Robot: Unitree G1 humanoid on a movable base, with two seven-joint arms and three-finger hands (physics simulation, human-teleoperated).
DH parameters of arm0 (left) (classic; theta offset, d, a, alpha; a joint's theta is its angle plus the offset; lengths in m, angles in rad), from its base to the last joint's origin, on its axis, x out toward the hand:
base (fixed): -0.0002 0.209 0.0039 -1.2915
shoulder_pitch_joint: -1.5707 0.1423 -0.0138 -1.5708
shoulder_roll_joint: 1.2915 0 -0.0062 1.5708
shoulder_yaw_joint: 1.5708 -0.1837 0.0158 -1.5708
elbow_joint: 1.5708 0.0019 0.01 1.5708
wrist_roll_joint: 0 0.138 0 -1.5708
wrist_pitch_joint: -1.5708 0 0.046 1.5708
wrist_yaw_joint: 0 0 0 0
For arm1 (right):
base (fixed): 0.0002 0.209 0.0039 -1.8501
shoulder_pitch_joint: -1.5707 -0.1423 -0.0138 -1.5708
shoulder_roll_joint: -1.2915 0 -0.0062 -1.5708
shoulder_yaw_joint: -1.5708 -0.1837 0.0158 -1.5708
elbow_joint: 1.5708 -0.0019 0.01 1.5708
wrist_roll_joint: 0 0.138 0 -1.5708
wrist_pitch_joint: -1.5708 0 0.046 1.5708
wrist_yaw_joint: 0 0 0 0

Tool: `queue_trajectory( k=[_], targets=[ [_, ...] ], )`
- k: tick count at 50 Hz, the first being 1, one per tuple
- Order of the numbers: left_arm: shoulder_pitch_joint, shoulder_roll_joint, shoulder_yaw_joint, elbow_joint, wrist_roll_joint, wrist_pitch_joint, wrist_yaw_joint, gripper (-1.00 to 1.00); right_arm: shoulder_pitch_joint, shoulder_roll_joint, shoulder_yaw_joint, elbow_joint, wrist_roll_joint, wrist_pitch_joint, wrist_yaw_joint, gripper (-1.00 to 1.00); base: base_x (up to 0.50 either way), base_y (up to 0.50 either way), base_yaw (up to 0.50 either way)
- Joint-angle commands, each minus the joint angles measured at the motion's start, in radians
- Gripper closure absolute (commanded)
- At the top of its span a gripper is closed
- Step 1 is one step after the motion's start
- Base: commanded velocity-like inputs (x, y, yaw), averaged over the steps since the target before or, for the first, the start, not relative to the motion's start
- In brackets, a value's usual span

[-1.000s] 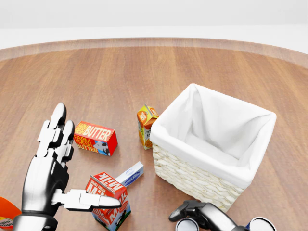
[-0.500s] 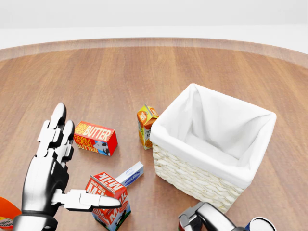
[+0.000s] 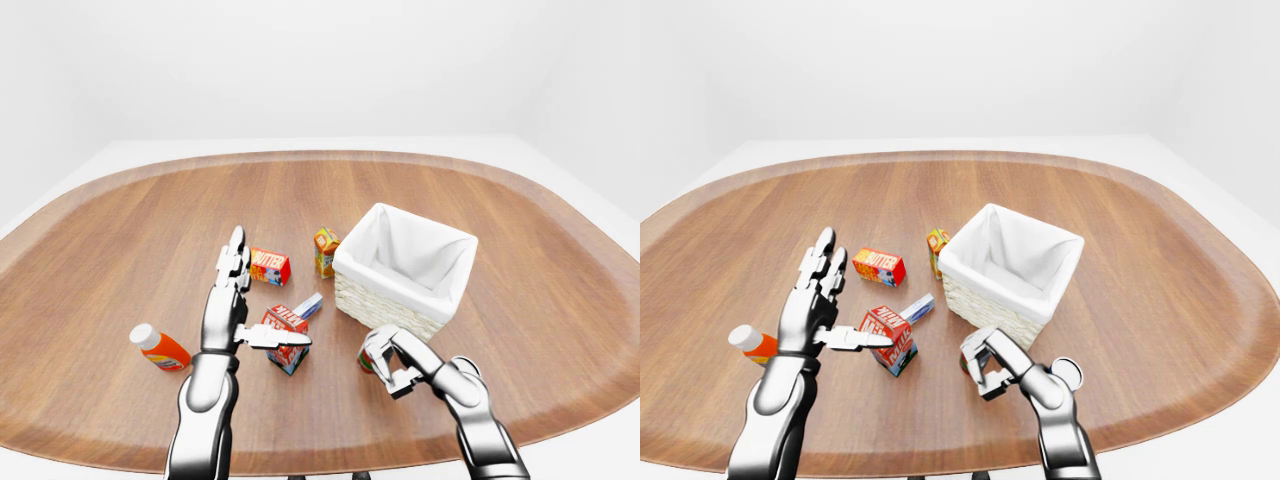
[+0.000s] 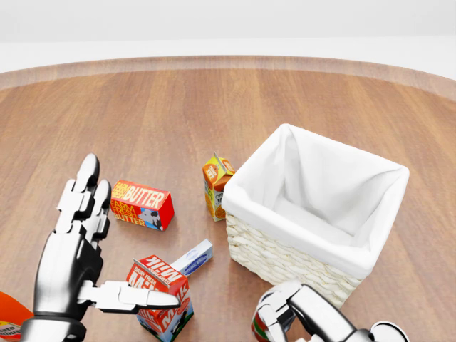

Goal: Pick up the tomato sauce, and put it in the basket.

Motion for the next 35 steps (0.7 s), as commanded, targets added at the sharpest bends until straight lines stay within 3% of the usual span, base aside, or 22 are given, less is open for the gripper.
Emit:
queue_trajectory(
  k=[1,6,35],
  targets=[
    [0.0,0.0,-0.001,0.007,0.002,0.0,0.001,-1.0,0.051,0.014,0.007,-0.18,-0.022,0.069,0.011,1.0,0.0,0.0,0.0],
    [-0.001,0.0,-0.001,0.011,0.002,0.0,0.001,-1.0,0.066,0.018,0.01,-0.25,-0.016,0.106,0.023,1.0,0.0,0.0,0.0],
    [0.001,-0.001,-0.004,0.023,0.004,0.0,0.004,-1.0,0.103,0.025,0.022,-0.665,0.018,0.106,0.06,1.0,0.0,0.0,0.0]
  ],
)
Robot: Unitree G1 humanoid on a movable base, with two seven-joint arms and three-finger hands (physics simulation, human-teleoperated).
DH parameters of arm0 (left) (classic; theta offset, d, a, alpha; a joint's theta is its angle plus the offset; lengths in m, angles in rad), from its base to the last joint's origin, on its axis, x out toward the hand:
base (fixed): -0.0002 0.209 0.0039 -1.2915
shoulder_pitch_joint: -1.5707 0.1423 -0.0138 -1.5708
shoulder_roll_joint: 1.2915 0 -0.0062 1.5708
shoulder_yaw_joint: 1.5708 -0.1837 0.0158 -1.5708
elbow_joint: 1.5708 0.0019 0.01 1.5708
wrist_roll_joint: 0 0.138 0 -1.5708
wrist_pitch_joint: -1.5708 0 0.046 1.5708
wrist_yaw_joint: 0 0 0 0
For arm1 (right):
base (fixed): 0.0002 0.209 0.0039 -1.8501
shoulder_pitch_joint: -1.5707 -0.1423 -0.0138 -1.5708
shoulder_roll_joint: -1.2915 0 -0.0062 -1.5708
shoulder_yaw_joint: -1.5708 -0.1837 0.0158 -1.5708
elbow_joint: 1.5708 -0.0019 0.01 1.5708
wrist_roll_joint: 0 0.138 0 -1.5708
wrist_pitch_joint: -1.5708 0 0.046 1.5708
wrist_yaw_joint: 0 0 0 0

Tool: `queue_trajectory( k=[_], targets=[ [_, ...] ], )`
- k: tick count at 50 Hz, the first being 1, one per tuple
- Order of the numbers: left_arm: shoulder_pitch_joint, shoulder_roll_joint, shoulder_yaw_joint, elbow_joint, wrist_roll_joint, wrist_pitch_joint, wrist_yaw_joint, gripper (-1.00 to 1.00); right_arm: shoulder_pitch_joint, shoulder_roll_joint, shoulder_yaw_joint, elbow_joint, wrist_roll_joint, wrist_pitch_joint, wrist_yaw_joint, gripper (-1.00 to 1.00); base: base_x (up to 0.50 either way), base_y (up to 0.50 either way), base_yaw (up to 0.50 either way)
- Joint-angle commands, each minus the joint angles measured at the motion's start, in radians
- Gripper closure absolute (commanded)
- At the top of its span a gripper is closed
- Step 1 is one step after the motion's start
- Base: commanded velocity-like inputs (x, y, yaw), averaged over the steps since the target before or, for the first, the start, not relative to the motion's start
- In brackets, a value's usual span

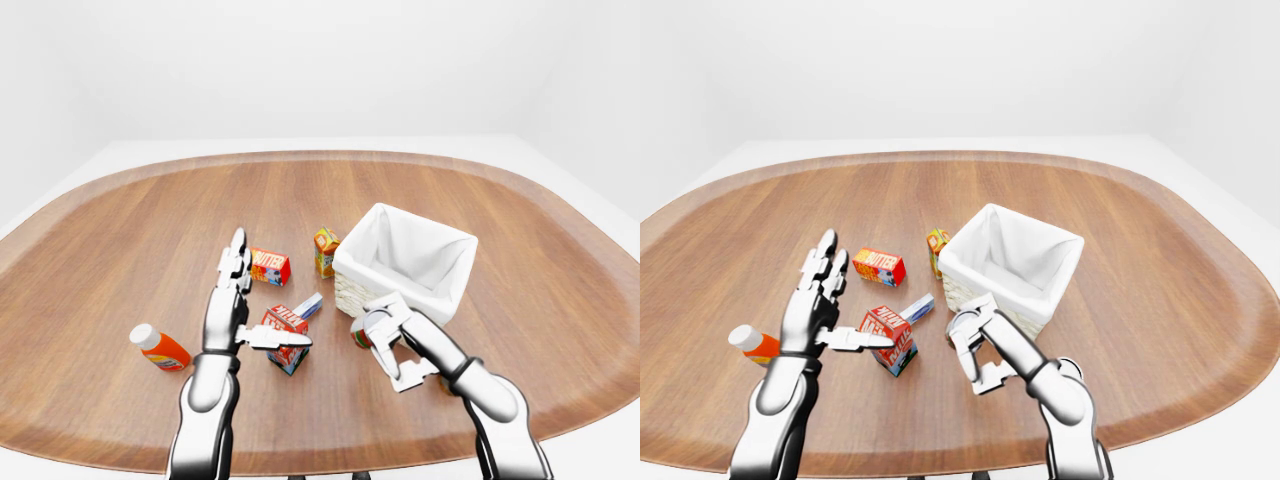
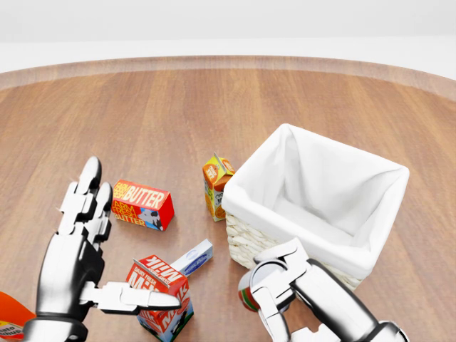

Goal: Pick up the tomato sauce, and put it in the basket.

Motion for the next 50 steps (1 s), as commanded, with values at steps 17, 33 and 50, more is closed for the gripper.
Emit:
queue_trajectory(
  k=[17,33,50],
  targets=[
    [-0.001,0.0,0.0,0.011,0.002,0.0,0.001,-1.0,-0.145,-0.01,-0.024,-0.26,-0.027,0.0,0.0,1.0,0.0,0.0,0.0],
    [-0.002,0.0,0.001,0.016,0.002,0.0,0.001,-1.0,-0.359,-0.067,-0.125,-0.186,0.021,0.0,0.0,1.0,0.0,0.0,0.0],
    [0.002,0.0,-0.003,0.017,0.006,0.0,0.001,-1.0,-0.575,-0.164,-0.182,0.084,0.075,0.0,-0.094,1.0,0.0,0.0,0.0]
  ],
)
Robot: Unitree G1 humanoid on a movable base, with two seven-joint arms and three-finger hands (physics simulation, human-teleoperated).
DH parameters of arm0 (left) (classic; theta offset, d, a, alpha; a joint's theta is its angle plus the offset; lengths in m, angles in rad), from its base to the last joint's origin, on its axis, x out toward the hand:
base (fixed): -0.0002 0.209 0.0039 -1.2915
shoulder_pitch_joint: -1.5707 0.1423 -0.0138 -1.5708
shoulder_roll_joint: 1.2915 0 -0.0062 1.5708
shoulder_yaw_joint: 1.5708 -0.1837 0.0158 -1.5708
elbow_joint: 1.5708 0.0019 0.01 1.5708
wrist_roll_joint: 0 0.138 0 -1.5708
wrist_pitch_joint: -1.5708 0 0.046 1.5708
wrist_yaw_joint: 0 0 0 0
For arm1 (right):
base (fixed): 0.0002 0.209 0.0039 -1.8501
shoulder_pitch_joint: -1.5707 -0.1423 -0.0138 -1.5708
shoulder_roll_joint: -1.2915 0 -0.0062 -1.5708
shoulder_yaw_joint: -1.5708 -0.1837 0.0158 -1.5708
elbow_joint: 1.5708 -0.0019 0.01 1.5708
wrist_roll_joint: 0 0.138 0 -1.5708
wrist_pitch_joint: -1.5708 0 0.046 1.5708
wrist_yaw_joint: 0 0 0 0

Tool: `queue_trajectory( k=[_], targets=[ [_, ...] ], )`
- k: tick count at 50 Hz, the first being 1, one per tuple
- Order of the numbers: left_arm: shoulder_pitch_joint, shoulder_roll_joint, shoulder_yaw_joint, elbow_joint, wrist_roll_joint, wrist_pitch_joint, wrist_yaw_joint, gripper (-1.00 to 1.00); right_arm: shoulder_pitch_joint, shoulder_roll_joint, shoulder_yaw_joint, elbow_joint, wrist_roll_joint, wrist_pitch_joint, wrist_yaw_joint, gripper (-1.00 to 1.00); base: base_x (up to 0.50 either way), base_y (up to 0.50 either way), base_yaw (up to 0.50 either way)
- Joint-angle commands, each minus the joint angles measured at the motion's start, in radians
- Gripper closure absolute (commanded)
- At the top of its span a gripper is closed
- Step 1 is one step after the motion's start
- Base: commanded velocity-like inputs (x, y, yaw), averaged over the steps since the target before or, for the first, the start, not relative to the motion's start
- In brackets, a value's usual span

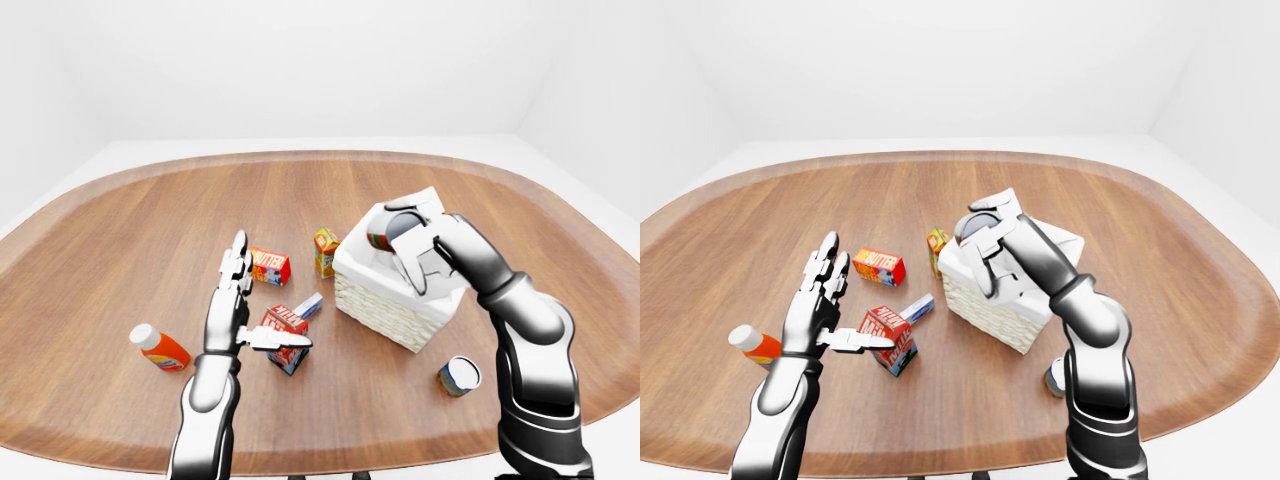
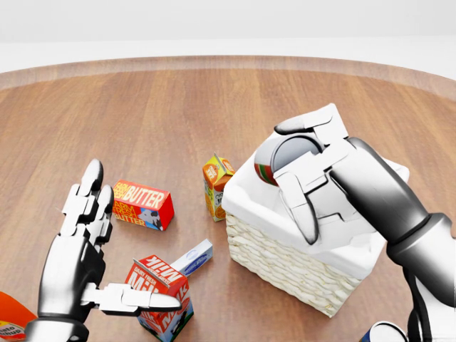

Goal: Pick up the tomato sauce, and put it in the basket.

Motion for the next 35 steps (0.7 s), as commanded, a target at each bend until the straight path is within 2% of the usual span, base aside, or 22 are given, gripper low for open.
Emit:
queue_trajectory(
  k=[1,9,17,22,35],
  targets=[
    [0.0,0.0,-0.001,0.008,0.002,0.0,0.0,-1.0,-0.141,-0.054,-0.037,0.145,0.0,0.0,-0.07,1.0,0.0,0.0,0.0],
    [-0.001,0.0,0.0,0.003,0.001,0.0,-0.001,-1.0,-0.294,-0.097,-0.038,0.347,0.012,0.0,-0.144,1.0,0.0,0.0,0.0],
    [0.001,0.0,-0.001,0.005,0.002,0.0,-0.001,-1.0,-0.378,-0.12,-0.034,0.5,0.018,0.0,-0.201,1.0,0.0,0.0,0.0],
    [0.0,0.0,0.0,0.002,0.001,0.0,0.0,-1.0,-0.463,-0.14,-0.025,0.703,0.005,0.0,-0.25,1.0,0.0,0.0,0.0],
    [-0.002,0.0,0.0,0.007,0.001,0.0,0.001,-1.0,-0.561,-0.164,-0.017,0.956,-0.009,0.0,-0.311,1.0,0.0,0.0,0.0]
  ],
)
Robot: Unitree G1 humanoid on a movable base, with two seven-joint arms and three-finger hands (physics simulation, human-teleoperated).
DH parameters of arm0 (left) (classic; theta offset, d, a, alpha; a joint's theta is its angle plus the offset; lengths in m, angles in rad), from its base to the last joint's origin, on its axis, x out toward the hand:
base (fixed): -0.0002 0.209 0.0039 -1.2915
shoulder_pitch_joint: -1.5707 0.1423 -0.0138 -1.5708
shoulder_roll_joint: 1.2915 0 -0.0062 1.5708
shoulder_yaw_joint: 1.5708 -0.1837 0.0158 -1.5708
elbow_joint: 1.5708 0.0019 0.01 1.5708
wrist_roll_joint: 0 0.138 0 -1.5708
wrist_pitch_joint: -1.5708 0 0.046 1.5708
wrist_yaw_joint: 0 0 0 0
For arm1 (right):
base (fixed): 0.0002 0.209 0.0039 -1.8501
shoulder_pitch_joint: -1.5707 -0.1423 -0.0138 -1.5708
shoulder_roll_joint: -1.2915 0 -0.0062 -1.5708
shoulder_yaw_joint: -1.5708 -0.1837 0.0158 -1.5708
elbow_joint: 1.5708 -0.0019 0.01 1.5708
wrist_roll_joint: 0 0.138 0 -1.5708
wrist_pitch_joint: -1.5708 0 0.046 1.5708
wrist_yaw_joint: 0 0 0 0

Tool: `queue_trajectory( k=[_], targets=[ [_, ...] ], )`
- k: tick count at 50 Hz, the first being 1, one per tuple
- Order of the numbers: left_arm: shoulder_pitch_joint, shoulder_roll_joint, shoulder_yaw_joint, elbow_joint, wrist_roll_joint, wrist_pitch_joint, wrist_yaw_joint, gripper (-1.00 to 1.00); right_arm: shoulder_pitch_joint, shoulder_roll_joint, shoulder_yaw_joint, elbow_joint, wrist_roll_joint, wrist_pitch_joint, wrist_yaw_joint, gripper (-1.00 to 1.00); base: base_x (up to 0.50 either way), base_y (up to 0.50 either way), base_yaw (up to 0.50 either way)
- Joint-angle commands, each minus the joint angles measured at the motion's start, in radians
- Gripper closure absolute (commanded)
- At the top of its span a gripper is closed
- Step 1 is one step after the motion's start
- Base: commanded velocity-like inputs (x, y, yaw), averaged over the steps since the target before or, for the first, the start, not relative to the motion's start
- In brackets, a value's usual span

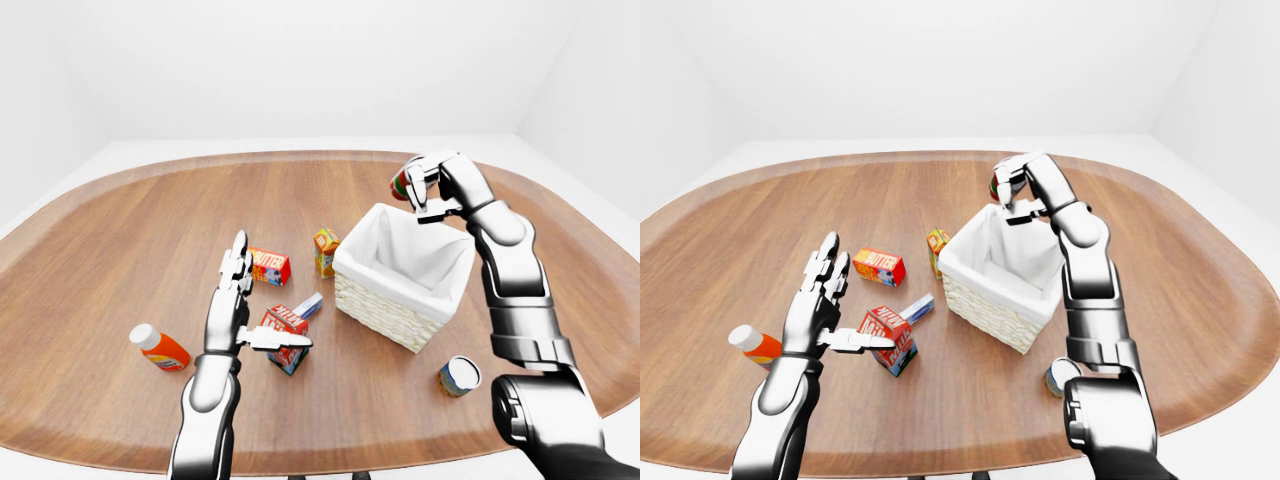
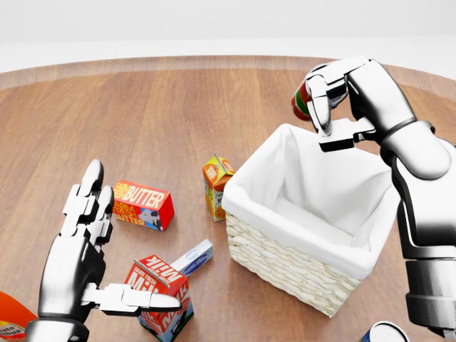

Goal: Pick up the tomato sauce, and put it in the basket.

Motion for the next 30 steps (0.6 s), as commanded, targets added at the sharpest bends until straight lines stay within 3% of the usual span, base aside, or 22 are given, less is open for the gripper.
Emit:
queue_trajectory(
  k=[1,19,30],
  targets=[
    [0.0,0.0,0.0,0.003,0.0,0.0,0.001,-1.0,-0.101,-0.023,0.005,0.215,-0.046,0.0,-0.077,1.0,0.0,0.0,0.0],
    [0.003,0.0,-0.002,0.0,0.004,0.0,0.001,-1.0,-0.18,-0.027,0.023,0.436,-0.075,0.0,-0.131,1.0,0.0,0.0,0.0],
    [0.004,0.0,-0.003,0.003,0.005,0.0,0.001,-1.0,-0.175,-0.018,0.041,0.443,-0.104,0.0,-0.081,1.0,0.0,0.0,0.0]
  ],
)
